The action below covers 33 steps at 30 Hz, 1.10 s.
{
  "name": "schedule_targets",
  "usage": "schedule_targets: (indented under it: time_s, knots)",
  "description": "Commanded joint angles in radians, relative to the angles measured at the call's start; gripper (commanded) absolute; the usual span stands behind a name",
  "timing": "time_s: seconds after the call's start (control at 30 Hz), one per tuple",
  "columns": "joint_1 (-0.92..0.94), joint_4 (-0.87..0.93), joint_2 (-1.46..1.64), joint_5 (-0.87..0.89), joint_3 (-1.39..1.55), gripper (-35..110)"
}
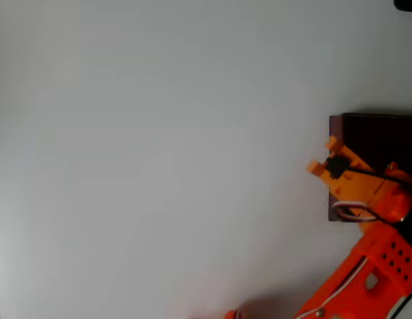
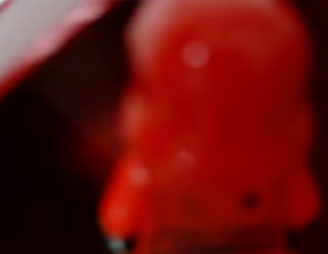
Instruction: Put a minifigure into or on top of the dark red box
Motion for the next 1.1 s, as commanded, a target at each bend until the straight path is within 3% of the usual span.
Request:
schedule_targets:
  time_s: [0.0,0.1,0.17,0.4,0.53,0.7,0.87,1.07]
  knots:
    - [0.020,0.123,-0.163,0.005,-0.258,0]
    - [0.020,0.209,-0.293,-0.021,-0.399,2]
    - [0.023,0.195,-0.307,-0.020,-0.387,16]
    - [0.008,-0.046,-0.014,-0.067,-0.021,22]
    - [-0.069,-0.037,0.163,-0.080,0.100,22]
    - [-0.284,0.005,0.385,-0.083,0.241,19]
    - [-0.640,0.064,0.632,-0.072,0.370,18]
    - [-1.019,-0.018,1.025,0.028,0.695,15]
